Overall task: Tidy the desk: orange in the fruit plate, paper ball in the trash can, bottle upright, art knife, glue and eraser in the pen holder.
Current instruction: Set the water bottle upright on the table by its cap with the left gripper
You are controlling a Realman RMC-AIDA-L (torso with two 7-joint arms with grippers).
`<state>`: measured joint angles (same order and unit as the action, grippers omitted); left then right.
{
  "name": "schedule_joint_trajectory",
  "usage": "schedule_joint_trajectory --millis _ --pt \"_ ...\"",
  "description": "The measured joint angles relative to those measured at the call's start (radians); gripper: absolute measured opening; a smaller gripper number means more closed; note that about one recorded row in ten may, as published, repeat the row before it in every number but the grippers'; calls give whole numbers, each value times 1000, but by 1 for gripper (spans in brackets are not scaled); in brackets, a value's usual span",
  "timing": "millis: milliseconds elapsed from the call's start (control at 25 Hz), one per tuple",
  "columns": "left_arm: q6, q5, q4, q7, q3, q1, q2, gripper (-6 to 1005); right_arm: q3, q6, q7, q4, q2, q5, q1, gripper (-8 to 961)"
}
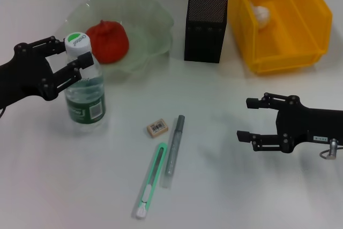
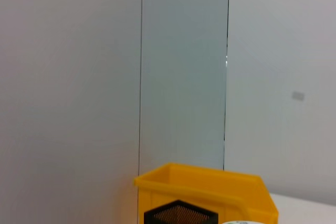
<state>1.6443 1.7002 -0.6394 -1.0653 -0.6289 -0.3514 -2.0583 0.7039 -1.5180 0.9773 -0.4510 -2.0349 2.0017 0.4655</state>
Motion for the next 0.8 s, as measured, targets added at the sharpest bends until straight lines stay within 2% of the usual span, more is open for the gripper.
schedule_joint_trajectory --millis 440,800 --pt "4 -75 57 33 2 19 -4 444 -67 -92 -51 -5 -3 0 -13 818" --pt "4 -98 84 39 38 25 -4 443 -75 -111 -51 -8 -2 0 -16 818"
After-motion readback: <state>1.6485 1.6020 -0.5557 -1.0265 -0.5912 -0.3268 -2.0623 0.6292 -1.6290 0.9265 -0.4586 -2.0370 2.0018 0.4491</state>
